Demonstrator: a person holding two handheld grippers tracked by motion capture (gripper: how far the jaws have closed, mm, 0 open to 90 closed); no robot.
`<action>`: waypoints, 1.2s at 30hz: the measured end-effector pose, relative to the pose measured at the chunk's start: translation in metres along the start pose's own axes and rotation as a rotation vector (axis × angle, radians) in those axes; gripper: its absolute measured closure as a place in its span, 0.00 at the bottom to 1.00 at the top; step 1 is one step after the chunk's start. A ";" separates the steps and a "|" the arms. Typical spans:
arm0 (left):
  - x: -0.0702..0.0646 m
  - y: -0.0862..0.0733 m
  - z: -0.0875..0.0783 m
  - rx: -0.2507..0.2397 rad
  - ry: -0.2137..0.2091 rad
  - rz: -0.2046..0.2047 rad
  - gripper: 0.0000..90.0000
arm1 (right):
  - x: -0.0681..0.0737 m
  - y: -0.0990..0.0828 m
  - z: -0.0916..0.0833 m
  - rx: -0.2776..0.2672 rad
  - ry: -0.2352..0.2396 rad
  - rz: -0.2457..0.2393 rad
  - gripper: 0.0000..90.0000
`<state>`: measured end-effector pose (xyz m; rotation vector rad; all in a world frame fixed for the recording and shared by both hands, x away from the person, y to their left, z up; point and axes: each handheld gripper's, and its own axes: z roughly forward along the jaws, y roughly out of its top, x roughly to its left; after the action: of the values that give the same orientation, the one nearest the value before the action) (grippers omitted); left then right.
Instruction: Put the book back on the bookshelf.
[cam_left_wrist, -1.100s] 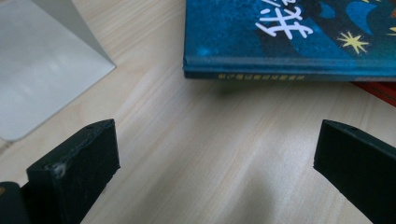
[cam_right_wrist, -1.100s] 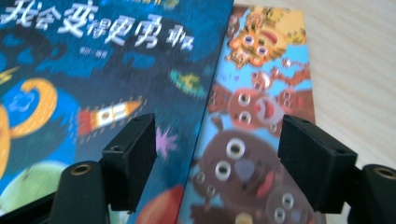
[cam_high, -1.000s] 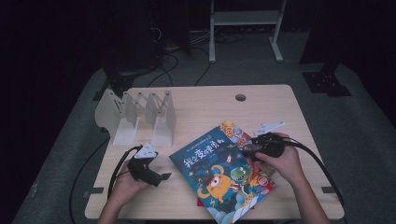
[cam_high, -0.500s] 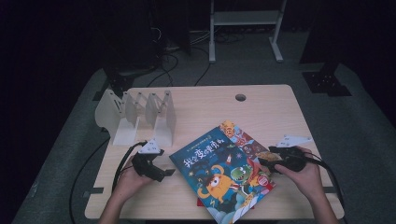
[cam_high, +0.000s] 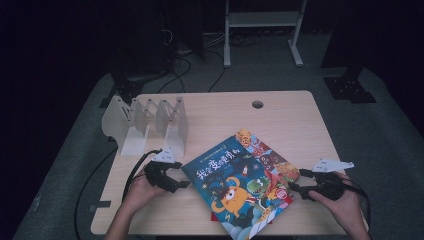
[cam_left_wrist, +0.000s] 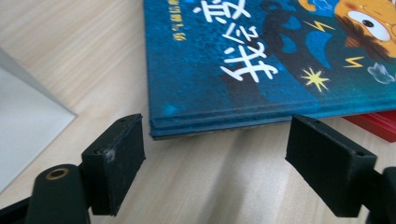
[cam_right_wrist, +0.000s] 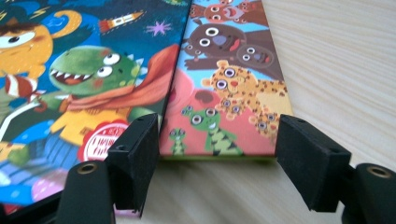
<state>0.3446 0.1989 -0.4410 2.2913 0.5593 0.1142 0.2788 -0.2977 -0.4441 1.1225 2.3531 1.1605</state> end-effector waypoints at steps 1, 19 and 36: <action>-0.001 0.000 0.001 0.004 0.004 0.002 0.21 | 0.000 -0.001 -0.001 0.004 -0.001 0.000 0.33; -0.001 0.000 0.000 0.007 0.005 -0.003 0.21 | 0.015 -0.033 -0.017 0.021 0.029 0.022 0.31; -0.003 -0.005 -0.006 -0.021 -0.025 -0.032 0.21 | 0.005 -0.029 -0.004 0.004 -0.002 0.038 0.30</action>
<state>0.3388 0.2044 -0.4398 2.2590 0.5791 0.0751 0.2580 -0.3067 -0.4628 1.1741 2.3433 1.1664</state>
